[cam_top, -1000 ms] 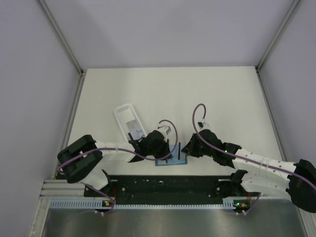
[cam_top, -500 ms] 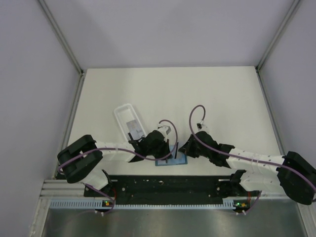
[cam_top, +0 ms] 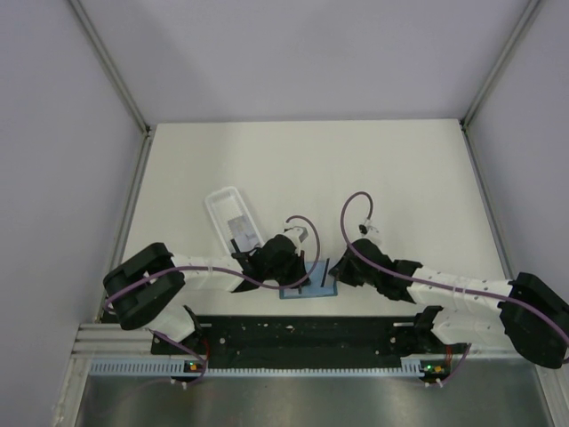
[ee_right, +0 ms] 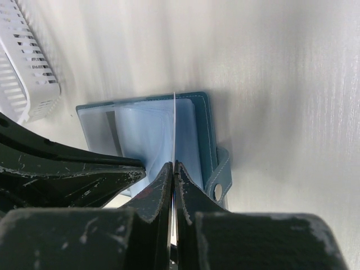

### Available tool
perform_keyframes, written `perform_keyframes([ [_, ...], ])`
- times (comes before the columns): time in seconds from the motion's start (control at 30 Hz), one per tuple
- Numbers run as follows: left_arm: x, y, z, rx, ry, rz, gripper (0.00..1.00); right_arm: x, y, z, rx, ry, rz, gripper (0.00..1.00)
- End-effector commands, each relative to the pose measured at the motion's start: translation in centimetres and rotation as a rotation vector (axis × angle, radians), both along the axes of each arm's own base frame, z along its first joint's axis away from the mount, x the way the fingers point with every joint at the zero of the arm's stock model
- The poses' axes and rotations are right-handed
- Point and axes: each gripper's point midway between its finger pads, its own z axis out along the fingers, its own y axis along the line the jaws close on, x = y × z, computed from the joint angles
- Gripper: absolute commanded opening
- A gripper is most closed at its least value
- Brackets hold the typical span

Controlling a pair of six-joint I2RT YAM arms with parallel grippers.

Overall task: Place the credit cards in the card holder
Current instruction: Turn over the card slot in the card holder.

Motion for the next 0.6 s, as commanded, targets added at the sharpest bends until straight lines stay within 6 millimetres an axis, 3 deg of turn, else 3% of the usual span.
perform_keyframes([
  [0.0, -1.1, 2.4, -2.2, 0.101, 0.037, 0.002, 0.0, 0.2, 0.0, 0.5, -0.021, -0.025, -0.003, 0.0],
  [0.57, -1.1, 2.3, -2.2, 0.1, 0.04, 0.001, 0.0, 0.4, 1.3, 0.5, 0.03, -0.025, 0.019, 0.0],
])
